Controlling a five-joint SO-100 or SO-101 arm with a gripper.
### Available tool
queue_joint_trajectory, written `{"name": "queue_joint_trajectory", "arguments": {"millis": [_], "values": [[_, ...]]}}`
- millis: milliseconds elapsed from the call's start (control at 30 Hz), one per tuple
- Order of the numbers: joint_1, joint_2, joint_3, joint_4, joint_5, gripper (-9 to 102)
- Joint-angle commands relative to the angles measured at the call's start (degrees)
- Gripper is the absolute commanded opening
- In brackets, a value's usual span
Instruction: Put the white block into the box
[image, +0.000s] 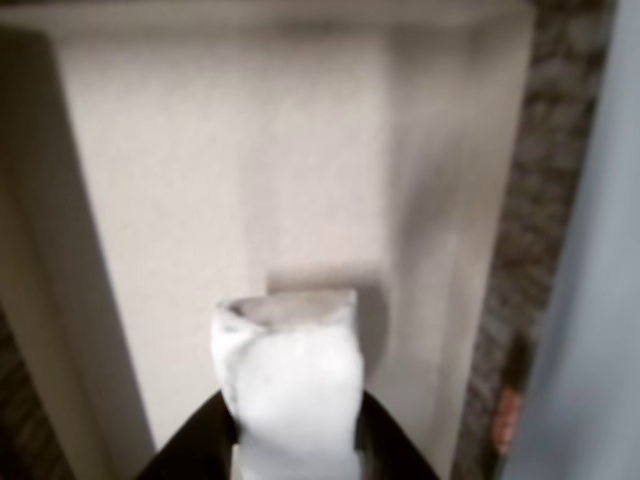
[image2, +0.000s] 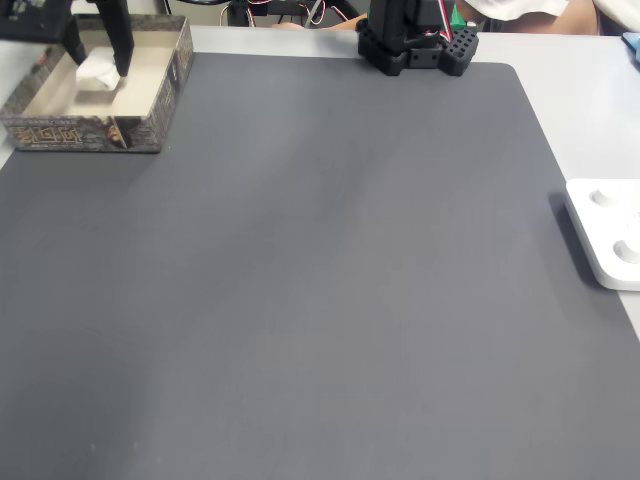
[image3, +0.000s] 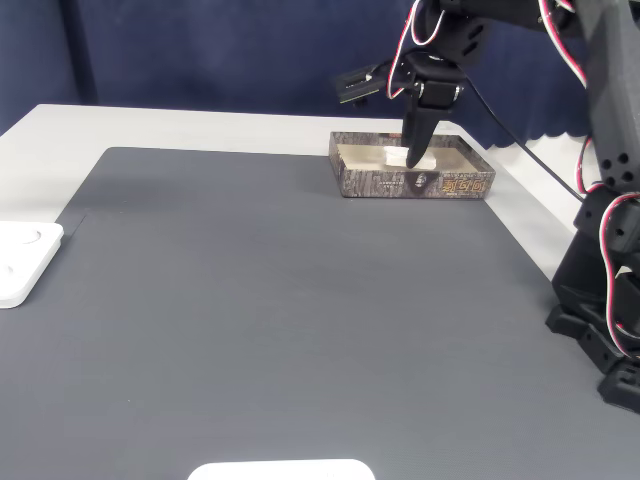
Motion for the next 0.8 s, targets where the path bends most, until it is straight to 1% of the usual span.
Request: {"name": "queue_joint_trajectory", "arguments": {"millis": [0,267,333,567,767], "values": [[-1.49,0.70,-4.31,-0.88,-1.05,-2],[-2.37,-0.26,-4.57,-0.88,-2.55,-1],[-2.46,-0.09,-4.57,-0.88,-2.72,2],[-2.55,0.00,-4.39,-1.76,-2.64,22],[-2.55,-0.09,-3.96,-1.85,-2.81,28]]}}
